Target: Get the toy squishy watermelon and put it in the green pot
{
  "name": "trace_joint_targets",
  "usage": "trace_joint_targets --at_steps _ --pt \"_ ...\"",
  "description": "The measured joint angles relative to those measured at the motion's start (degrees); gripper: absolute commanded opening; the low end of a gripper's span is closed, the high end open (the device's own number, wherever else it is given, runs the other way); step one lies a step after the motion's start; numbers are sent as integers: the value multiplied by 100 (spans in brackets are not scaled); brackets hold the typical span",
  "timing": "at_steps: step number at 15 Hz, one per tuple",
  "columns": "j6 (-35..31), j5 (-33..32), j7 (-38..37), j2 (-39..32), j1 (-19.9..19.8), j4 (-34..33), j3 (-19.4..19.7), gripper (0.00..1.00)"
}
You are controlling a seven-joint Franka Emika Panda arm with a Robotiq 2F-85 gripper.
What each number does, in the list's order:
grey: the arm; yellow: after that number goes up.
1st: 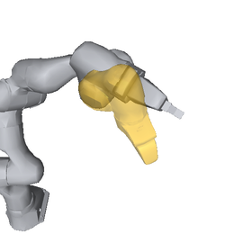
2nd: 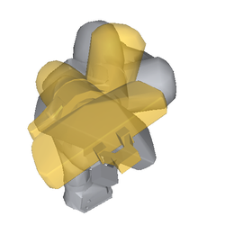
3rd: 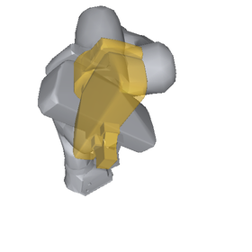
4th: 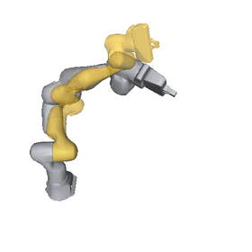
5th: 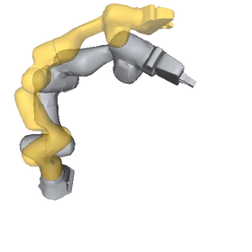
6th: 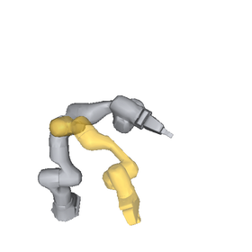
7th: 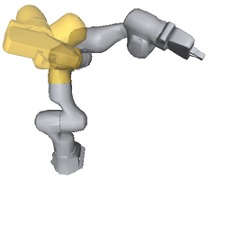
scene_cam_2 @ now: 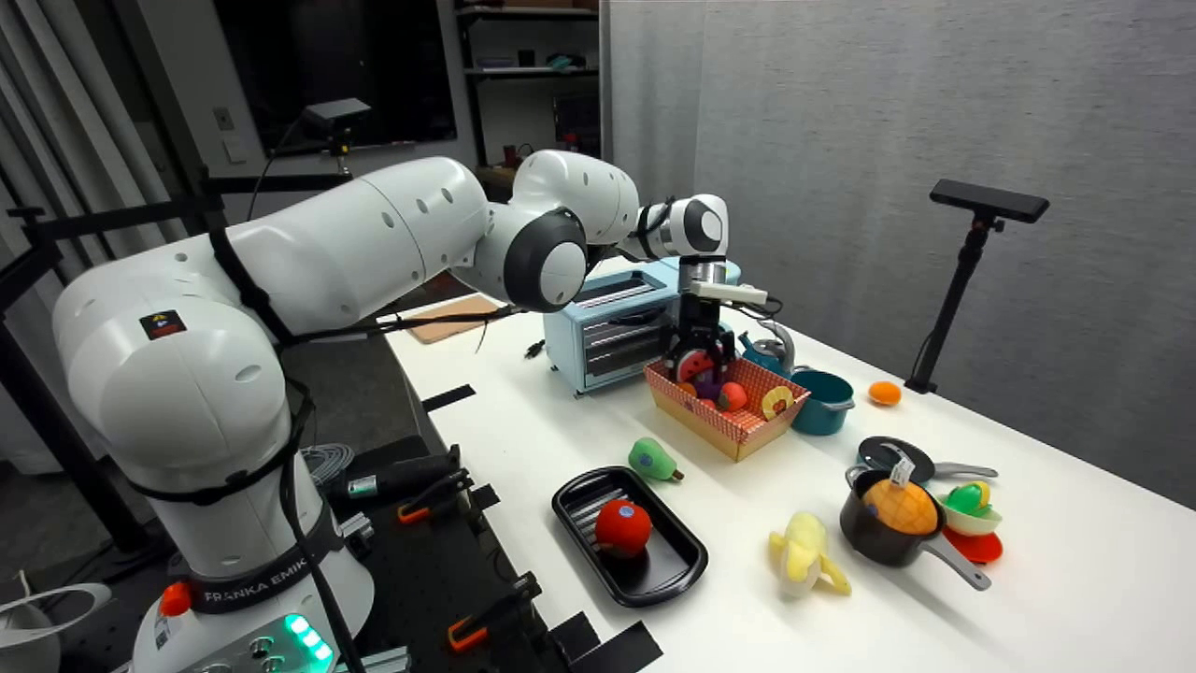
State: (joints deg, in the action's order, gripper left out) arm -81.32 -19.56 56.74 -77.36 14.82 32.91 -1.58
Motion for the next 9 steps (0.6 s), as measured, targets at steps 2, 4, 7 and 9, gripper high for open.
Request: trace_joint_targets --at_steps 2,4,7,9 --pt "110 0 68 -3 -1 0 -1 100" --pt "233 0 130 -10 -4 0 -1 100" --pt "184 0 136 -7 -3 -57 -1 100" --pt "-35 -22 140 0 5 -164 5 100"
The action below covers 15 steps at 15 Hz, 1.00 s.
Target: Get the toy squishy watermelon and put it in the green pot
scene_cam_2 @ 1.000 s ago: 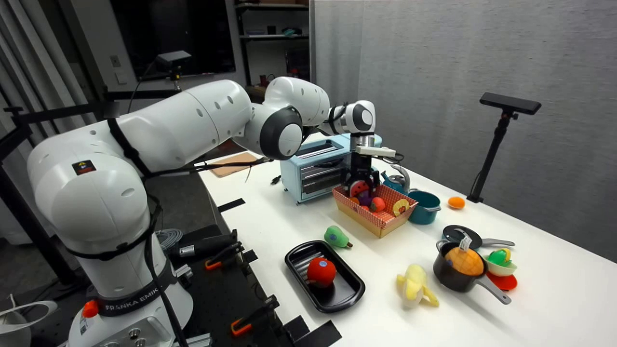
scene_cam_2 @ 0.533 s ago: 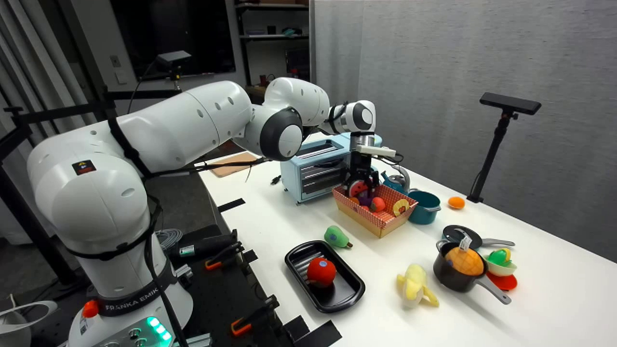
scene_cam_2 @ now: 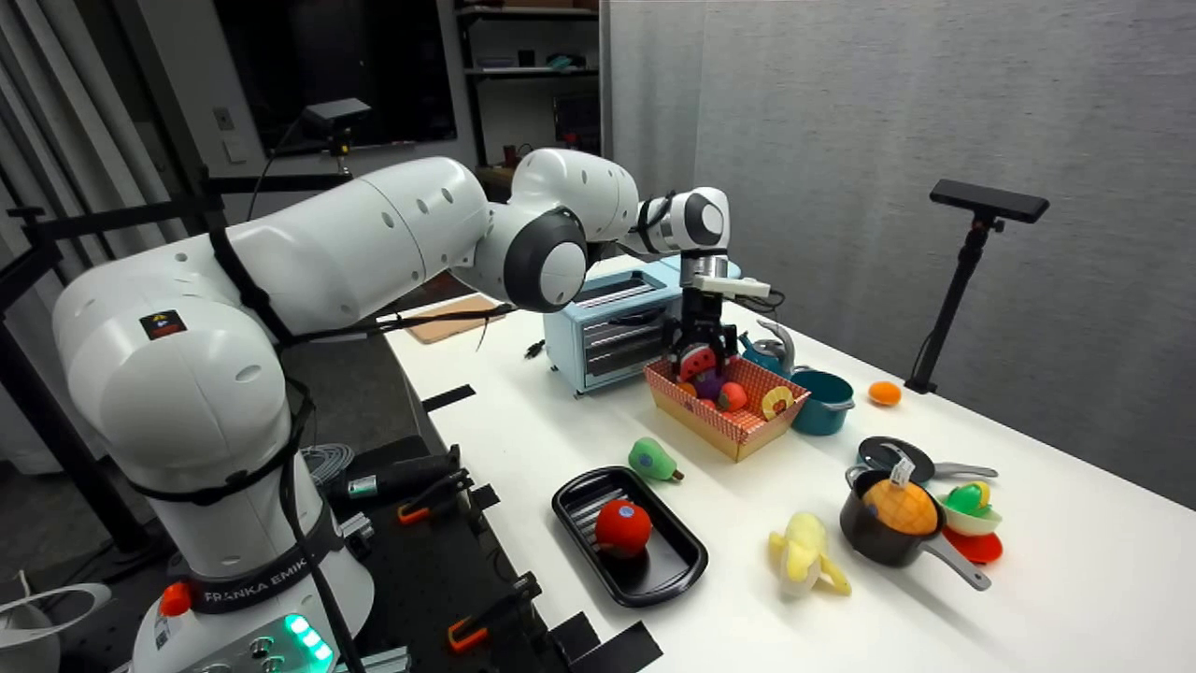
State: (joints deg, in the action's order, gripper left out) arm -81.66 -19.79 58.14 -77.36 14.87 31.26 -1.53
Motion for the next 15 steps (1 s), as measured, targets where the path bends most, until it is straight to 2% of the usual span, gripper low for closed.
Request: trace_joint_targets --at_steps 8,15 --pt "-1309 -205 -1 84 103 -177 136 100" --pt "-1495 -205 344 58 137 -113 126 100"
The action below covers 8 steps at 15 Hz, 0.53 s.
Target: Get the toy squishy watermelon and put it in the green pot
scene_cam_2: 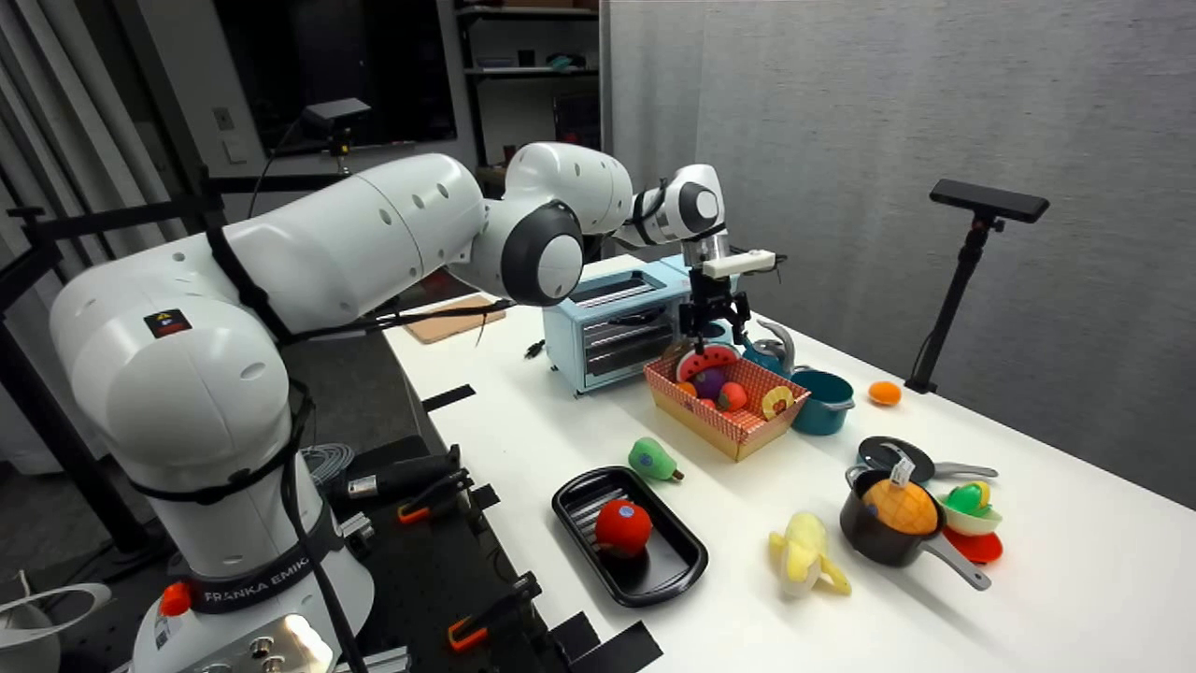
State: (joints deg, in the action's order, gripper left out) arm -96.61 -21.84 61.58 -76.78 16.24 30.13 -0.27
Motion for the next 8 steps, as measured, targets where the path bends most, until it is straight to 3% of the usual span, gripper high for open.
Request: trace_joint_targets --at_steps 8 --pt "4 0 483 -244 43 40 27 100"
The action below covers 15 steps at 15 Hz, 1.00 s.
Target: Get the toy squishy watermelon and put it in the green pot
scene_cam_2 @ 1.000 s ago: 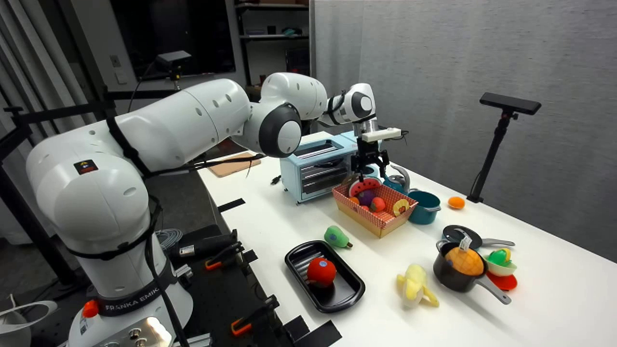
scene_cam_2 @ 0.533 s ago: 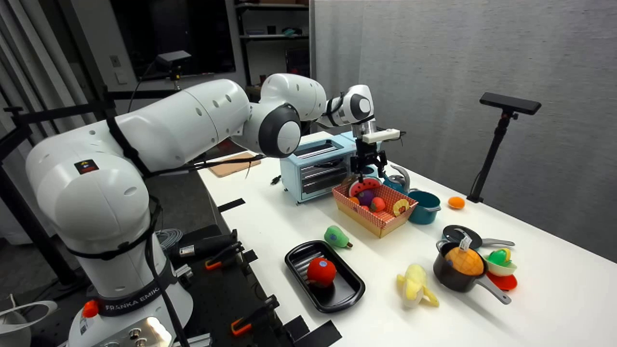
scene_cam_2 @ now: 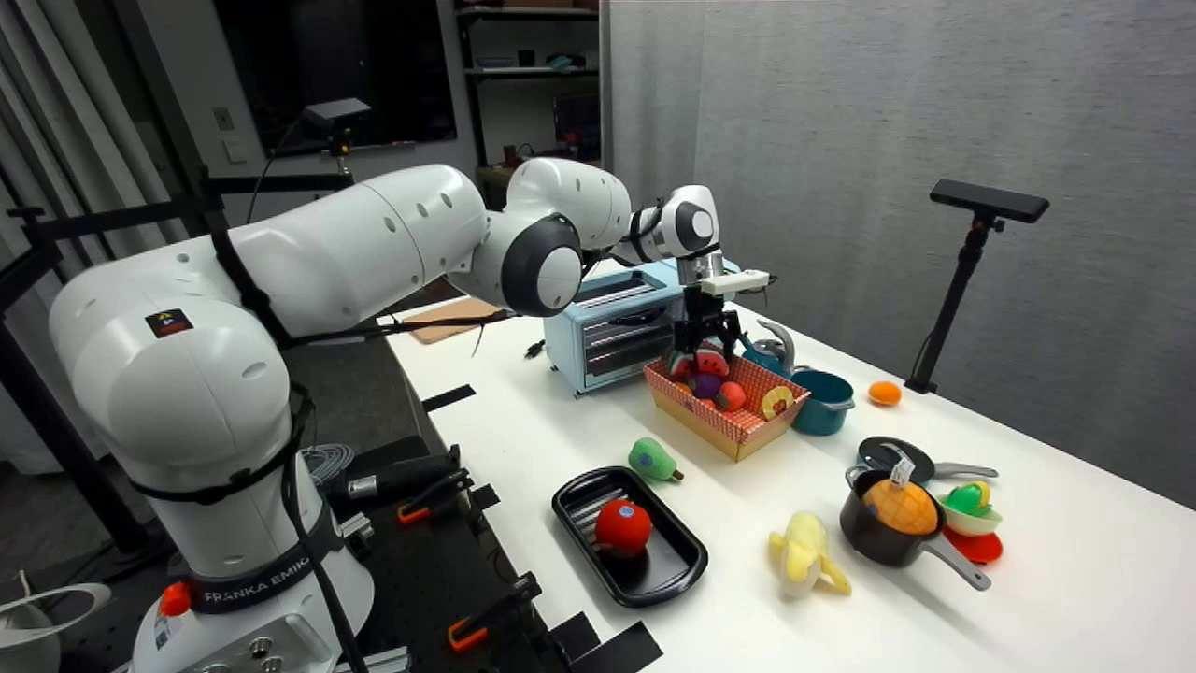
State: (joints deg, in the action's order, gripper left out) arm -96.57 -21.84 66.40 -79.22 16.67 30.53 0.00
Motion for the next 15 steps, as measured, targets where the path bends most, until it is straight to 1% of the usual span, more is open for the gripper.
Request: trace_joint_targets --at_steps 8,10,15 --pt "22 0 221 -89 2 -1 140 100" --pt "152 0 230 -94 2 -1 142 100" --pt "168 0 228 -95 1 -1 142 99"
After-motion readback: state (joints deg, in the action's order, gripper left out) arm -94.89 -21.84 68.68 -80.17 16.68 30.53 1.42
